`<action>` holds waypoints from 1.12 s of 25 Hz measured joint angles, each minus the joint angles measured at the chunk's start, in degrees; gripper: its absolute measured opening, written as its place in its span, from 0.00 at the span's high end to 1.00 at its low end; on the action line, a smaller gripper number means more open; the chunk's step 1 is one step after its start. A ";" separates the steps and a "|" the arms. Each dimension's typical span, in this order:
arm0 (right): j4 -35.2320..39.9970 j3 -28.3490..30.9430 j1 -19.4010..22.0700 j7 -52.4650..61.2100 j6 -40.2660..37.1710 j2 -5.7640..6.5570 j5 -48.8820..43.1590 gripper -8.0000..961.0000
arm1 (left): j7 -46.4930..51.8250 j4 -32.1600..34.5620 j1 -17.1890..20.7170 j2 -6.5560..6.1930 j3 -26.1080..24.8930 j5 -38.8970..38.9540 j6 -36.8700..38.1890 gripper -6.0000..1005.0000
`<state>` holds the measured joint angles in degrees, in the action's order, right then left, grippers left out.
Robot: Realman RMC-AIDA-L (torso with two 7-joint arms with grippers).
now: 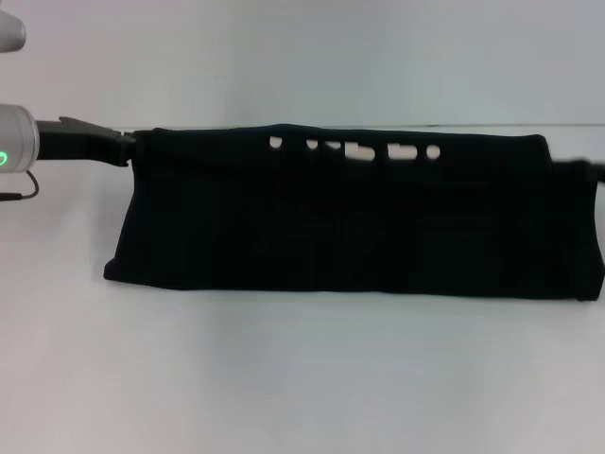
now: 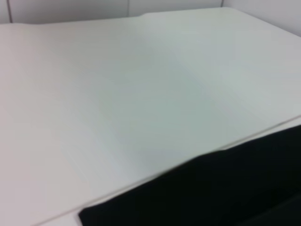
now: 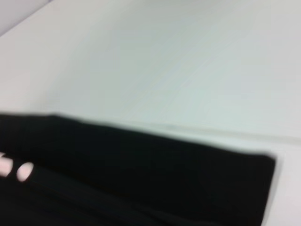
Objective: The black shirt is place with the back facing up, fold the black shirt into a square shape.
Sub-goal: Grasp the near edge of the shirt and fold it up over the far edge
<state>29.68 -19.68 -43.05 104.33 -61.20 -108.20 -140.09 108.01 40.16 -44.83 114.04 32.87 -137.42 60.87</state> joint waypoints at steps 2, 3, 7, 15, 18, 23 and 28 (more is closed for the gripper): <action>-0.18 -0.24 -1.46 1.09 3.07 -0.07 0.15 0.99 | 0.01 -0.07 -0.22 -0.16 0.03 -0.01 -0.70 0.99; -0.20 -0.39 -2.24 1.58 4.67 -0.13 0.17 0.99 | 0.01 -0.07 -0.42 -0.21 0.05 -0.04 -1.16 0.99; -1.29 -1.35 -4.85 2.21 10.17 -0.32 0.19 0.99 | 0.00 -0.33 -1.07 -0.25 0.13 -0.06 -3.78 0.99; -6.71 -3.62 -9.12 1.30 24.72 -1.98 0.32 0.99 | -0.18 -3.28 -2.36 1.02 3.85 -0.06 -13.30 0.99; -8.68 -4.01 -10.42 -0.54 30.33 -3.17 1.31 0.99 | -0.53 -5.04 -3.06 1.54 5.05 -0.03 -17.09 0.99; -11.34 -4.04 -11.48 -5.69 36.90 -4.70 6.06 0.99 | -0.77 -7.51 -4.08 2.60 8.48 0.02 -23.89 0.99; -12.08 -4.05 -11.21 -8.75 38.18 -5.32 10.41 0.99 | -0.84 -8.82 -4.54 3.33 10.56 0.38 -28.40 0.99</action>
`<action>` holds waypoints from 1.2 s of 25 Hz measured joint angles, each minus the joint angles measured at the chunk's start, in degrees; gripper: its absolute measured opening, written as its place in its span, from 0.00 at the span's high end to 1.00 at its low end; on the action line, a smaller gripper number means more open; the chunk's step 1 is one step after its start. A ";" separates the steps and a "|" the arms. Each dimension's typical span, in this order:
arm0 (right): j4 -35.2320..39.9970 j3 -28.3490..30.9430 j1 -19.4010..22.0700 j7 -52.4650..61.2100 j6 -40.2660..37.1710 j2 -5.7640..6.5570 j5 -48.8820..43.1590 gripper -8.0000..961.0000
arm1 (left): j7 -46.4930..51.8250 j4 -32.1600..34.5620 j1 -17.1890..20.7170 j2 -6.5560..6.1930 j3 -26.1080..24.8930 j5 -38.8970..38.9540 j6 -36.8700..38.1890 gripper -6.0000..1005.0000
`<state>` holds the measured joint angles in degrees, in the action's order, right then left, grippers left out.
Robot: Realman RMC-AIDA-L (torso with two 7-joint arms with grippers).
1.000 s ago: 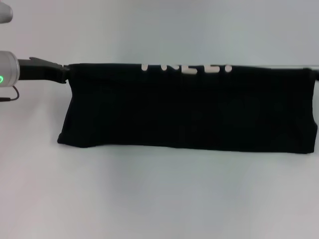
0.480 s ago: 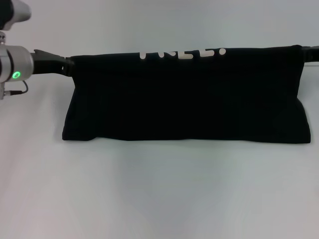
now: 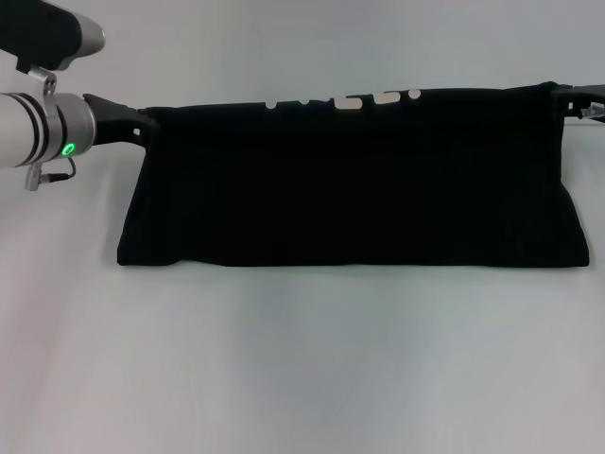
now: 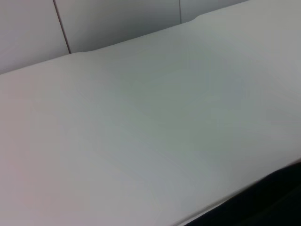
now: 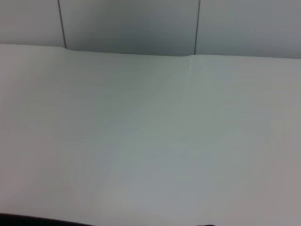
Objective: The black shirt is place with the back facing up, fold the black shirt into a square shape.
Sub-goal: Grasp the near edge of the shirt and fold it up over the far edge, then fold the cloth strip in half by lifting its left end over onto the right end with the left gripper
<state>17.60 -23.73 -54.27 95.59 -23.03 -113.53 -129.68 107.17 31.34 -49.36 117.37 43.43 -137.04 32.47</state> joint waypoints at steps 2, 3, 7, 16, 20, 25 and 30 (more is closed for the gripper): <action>-0.42 0.00 0.29 -1.05 0.02 -0.04 1.67 0.99 | -0.31 -0.39 -0.21 0.17 0.09 0.05 -0.78 0.99; -0.60 0.00 0.40 -1.42 0.01 -0.05 2.26 0.99 | -0.31 -0.39 -0.21 0.17 0.09 0.05 -0.78 0.99; -0.74 0.00 0.71 -1.74 -0.30 -0.06 2.85 0.99 | -0.70 -0.45 -0.25 0.32 0.12 0.21 -1.20 0.99; -0.68 -1.40 1.01 -1.42 -3.32 -0.51 2.67 0.97 | -0.72 -1.01 -0.70 0.67 0.16 0.02 -2.68 0.93; 0.01 -2.27 1.61 -0.85 -5.29 -0.35 2.66 0.80 | -0.57 -1.13 -0.82 0.94 0.17 -0.23 -3.58 0.90; 1.30 -2.29 2.27 0.74 -6.00 0.05 2.64 0.66 | -0.28 -1.28 -0.53 1.39 0.16 -0.29 -7.67 0.80; 3.49 -2.36 3.87 5.48 -9.39 0.72 2.81 0.55 | 0.98 0.34 -0.35 1.29 -0.34 -0.05 -7.08 0.41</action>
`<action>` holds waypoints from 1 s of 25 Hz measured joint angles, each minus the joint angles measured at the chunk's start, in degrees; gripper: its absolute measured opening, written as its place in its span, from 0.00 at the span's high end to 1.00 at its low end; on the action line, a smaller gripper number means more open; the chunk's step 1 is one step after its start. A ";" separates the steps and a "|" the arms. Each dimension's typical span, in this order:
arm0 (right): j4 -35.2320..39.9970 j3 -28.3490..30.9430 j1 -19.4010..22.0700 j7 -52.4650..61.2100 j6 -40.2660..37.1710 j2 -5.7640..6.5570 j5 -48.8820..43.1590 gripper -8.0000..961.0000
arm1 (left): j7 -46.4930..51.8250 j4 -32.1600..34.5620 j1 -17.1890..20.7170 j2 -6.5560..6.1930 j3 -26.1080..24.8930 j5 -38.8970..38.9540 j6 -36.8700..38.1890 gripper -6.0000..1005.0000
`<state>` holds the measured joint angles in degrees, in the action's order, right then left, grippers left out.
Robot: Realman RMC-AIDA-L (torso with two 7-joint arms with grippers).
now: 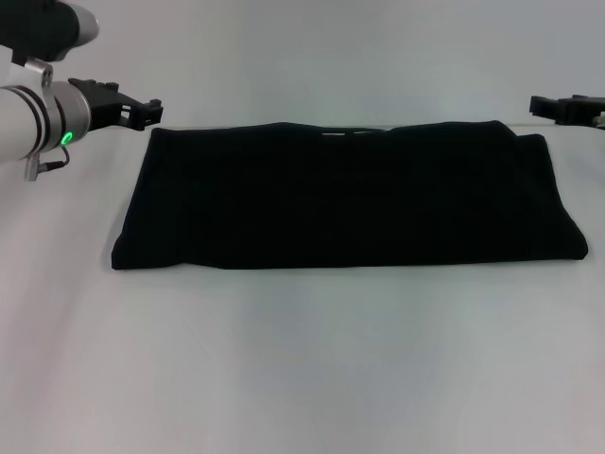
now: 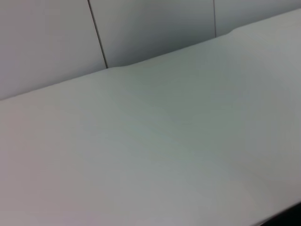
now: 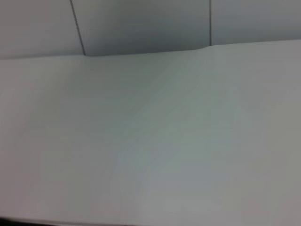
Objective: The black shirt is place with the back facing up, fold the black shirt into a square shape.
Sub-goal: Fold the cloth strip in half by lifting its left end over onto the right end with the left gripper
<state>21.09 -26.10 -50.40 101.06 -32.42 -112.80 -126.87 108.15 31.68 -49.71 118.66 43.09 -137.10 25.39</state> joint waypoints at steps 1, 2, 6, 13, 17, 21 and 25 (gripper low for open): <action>0.78 0.00 0.52 1.30 -1.40 0.22 0.05 0.53 | 0.61 0.40 0.04 -0.05 0.00 -0.09 0.85 0.38; 1.49 -0.01 1.07 2.52 -2.97 0.46 0.03 0.50 | 1.05 0.76 0.08 -0.10 -0.02 -0.18 1.48 0.35; 3.07 -0.11 3.03 7.42 -8.71 2.10 -0.24 0.33 | 4.74 2.56 0.58 -0.57 0.09 -0.35 9.01 0.24; 3.83 -0.78 6.27 12.80 -16.61 5.29 -0.26 0.28 | 12.19 9.20 2.14 -1.40 0.42 -1.64 24.20 0.13; 6.49 -3.61 8.33 15.99 -22.30 6.13 -0.41 0.28 | 16.83 12.77 3.08 -1.36 0.42 -4.42 30.64 0.08; 10.09 -6.15 10.61 17.39 -28.24 6.16 -0.49 0.28 | 21.23 15.90 4.75 -0.93 0.44 -8.92 35.69 0.07; 10.85 -6.01 11.77 17.53 -30.59 6.15 -0.52 0.28 | 23.07 18.34 7.38 -0.22 0.50 -11.66 36.77 0.07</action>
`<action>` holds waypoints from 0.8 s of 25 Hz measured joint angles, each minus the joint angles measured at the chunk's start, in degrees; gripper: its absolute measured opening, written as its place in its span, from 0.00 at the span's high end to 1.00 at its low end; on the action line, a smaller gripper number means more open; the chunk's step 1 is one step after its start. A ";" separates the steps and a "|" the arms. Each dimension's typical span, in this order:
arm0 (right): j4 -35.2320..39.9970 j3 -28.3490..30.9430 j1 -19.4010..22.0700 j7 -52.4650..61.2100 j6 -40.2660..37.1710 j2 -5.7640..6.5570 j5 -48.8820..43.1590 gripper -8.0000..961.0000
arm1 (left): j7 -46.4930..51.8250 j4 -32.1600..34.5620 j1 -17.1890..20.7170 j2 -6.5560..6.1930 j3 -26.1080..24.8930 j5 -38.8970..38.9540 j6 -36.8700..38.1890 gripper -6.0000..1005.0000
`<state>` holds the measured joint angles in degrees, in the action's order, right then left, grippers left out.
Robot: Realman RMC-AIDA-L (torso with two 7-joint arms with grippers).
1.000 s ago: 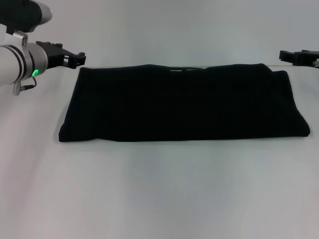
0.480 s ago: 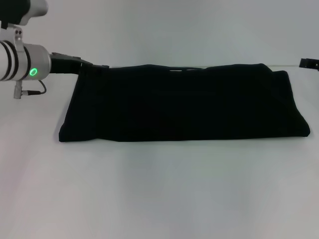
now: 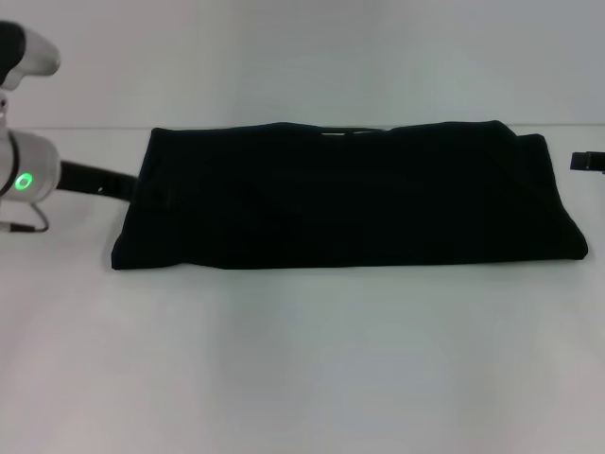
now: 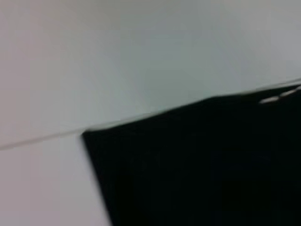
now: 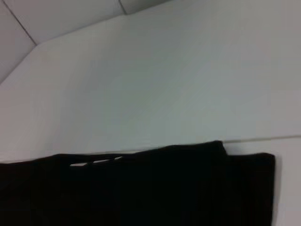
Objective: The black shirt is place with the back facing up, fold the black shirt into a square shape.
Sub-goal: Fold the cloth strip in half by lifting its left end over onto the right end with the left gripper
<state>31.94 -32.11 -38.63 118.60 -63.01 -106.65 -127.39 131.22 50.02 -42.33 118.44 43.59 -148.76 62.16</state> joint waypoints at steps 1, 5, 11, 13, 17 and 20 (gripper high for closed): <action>0.00 0.07 0.13 0.02 -0.01 0.01 0.00 0.28 | 0.17 0.77 0.83 0.19 0.01 -0.24 0.16 0.07; 0.01 0.15 0.14 0.09 0.71 0.07 0.00 0.28 | 0.37 4.07 3.92 0.84 0.00 -0.43 1.61 0.07; 0.02 0.12 -0.30 0.64 1.07 0.00 0.01 0.28 | 1.33 5.91 6.11 0.58 -1.54 -0.41 6.06 0.07; 0.15 0.10 -0.37 0.79 1.10 0.01 0.02 0.28 | 2.39 5.63 6.16 0.46 -2.10 -0.27 7.87 0.07; 0.71 0.12 -0.40 1.49 1.16 0.02 0.04 0.29 | 4.87 4.24 5.85 0.52 -2.29 -0.36 8.77 0.07; 0.76 0.12 -0.40 1.56 1.50 0.02 0.04 0.28 | 5.72 2.20 5.39 0.48 -2.35 -0.19 7.77 0.07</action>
<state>32.70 -31.99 -39.03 120.15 -61.51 -106.63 -127.35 136.95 52.22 -36.94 118.91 41.24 -148.95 69.92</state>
